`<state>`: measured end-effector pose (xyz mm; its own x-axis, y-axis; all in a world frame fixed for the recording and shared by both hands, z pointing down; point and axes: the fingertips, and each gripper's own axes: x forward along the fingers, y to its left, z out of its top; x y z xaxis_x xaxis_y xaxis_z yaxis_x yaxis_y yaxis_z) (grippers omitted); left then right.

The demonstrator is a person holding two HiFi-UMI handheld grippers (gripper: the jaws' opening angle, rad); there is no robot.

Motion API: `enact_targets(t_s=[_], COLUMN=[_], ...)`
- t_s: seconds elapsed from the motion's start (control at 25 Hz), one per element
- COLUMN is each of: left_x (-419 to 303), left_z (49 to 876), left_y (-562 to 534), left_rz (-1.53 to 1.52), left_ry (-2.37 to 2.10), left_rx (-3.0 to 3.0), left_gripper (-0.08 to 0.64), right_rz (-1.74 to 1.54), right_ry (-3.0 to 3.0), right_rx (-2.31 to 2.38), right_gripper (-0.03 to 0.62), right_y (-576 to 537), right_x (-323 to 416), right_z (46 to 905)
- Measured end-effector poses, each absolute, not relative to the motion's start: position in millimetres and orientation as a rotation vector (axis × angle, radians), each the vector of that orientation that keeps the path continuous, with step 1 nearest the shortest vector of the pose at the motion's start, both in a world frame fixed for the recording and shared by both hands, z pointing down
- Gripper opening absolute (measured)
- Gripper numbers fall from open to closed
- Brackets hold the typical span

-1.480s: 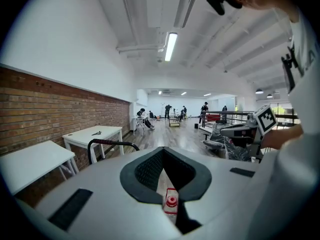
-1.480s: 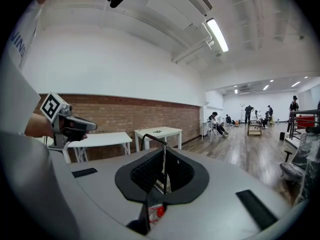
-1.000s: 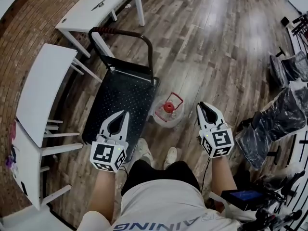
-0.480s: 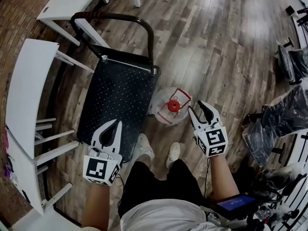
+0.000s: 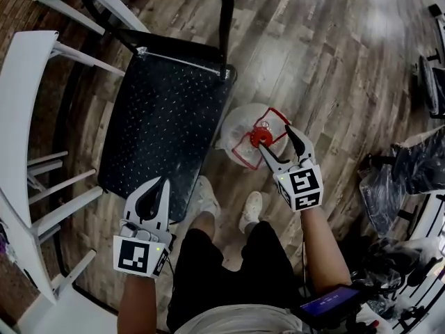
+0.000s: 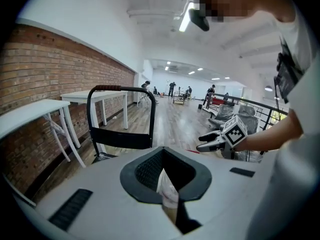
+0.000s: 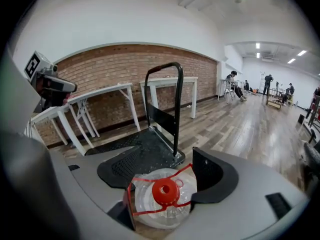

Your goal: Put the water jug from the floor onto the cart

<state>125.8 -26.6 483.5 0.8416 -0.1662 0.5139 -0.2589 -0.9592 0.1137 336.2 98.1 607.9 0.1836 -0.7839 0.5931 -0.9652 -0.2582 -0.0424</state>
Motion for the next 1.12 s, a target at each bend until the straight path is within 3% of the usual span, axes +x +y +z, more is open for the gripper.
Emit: enact_targets(t_s=[0.52,1.12], left_x=[173.9,162.7], left_z=[582.4,593.4], left_y=[-19.5,-3.9], left_rz=[0.743,0.779], left_ry=[-0.23,-0.23], left_rx=[2.833,2.79], left_gripper=[0.002,0.002], right_rz=[0.791,0.719], right_ry=[-1.621,-1.543], right_rx=[2.07,2.17], right_gripper=[0.339,0.318], right_y=[85.6,88.6], right_x=[331.2,334.0], right_z=[713.5,745.0])
